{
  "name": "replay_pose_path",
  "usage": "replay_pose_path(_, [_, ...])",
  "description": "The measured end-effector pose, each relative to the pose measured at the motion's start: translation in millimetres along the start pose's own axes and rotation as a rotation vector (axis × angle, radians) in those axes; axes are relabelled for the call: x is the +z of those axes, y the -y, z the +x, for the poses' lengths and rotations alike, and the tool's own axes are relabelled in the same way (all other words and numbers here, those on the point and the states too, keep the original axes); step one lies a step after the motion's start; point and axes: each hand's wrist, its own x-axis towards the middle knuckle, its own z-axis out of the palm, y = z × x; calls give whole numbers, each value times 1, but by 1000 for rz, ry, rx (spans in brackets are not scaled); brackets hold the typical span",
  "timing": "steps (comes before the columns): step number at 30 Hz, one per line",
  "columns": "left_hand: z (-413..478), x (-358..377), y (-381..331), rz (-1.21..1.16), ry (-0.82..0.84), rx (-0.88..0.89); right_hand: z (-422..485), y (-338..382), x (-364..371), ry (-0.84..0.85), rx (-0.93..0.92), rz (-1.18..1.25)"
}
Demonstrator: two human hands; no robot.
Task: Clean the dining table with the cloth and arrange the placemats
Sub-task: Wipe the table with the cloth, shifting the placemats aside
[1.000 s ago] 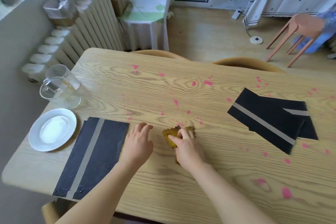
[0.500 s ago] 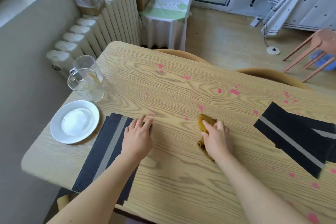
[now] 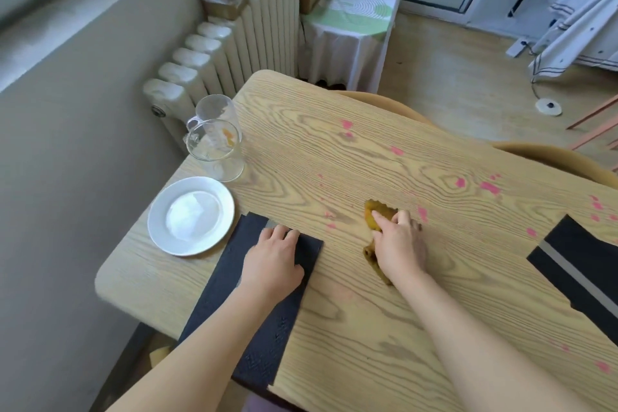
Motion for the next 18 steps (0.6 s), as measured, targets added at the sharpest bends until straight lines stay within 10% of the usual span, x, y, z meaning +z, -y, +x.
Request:
replay_pose_path(8, [21,-6,14,-40,-53,16,-18,55,20,72,-464,-125])
replay_pose_path(18, [40,-17,19,-155,-130,40,26,13,-2,-45,92,64])
